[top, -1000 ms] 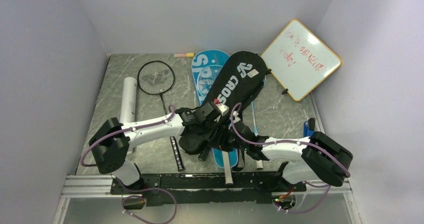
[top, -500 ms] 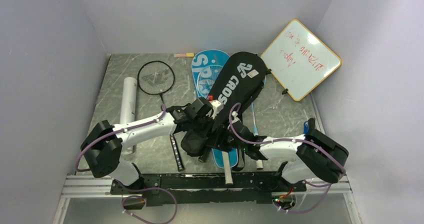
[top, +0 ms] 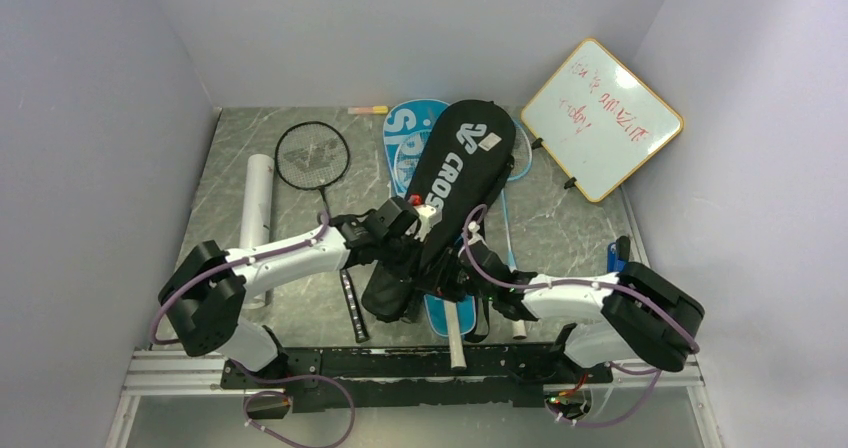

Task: Pack up the badminton gear
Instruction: Place the racket in the racket bag.

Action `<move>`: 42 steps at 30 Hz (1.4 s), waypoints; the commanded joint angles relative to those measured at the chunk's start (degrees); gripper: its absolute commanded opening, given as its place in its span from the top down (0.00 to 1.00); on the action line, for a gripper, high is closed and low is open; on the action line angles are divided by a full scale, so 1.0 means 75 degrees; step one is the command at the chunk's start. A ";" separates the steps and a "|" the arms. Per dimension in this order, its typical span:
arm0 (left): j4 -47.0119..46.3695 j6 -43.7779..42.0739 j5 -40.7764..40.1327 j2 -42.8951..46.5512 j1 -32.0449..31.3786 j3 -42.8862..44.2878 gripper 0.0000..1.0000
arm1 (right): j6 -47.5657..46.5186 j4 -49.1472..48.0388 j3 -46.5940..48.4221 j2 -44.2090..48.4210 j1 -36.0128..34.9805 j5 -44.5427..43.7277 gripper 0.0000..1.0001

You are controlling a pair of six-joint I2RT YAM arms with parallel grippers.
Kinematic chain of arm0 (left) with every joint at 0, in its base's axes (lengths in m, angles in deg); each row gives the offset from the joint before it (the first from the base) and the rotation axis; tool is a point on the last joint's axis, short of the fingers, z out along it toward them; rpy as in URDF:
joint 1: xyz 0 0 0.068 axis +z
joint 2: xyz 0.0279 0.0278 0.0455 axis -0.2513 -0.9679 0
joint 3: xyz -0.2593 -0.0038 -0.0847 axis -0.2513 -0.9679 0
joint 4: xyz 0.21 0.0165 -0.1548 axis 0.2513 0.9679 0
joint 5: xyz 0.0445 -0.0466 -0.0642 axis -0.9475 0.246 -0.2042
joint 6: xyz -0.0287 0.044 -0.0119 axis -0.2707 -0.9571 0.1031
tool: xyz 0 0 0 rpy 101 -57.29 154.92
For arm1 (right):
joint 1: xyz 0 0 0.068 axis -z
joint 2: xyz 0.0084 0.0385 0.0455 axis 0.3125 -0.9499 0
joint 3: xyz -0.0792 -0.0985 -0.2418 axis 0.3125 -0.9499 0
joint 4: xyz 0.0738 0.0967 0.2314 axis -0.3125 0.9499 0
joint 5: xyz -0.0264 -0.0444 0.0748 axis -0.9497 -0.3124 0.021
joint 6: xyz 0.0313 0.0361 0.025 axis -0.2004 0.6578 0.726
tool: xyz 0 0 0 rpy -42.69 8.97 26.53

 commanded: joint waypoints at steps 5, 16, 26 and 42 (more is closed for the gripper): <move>-0.0869 0.0482 0.1920 0.0663 0.0033 -0.0295 0.95 | -0.0539 -0.0292 0.0166 0.1044 0.0049 -0.0451 0.84; -0.3871 0.2137 0.4561 0.0767 0.0079 -0.1437 0.95 | -0.0772 -0.1255 -0.0354 0.1714 0.0097 -0.0592 0.85; -0.3791 0.2177 0.4223 0.0857 0.0077 -0.1583 0.63 | -0.0776 -0.1934 -0.0529 0.1397 0.0128 -0.0248 0.86; -0.0993 0.1526 0.0179 0.3247 0.1312 -0.2051 0.40 | -0.1038 -0.2446 -0.0631 0.0380 0.0240 -0.0337 0.89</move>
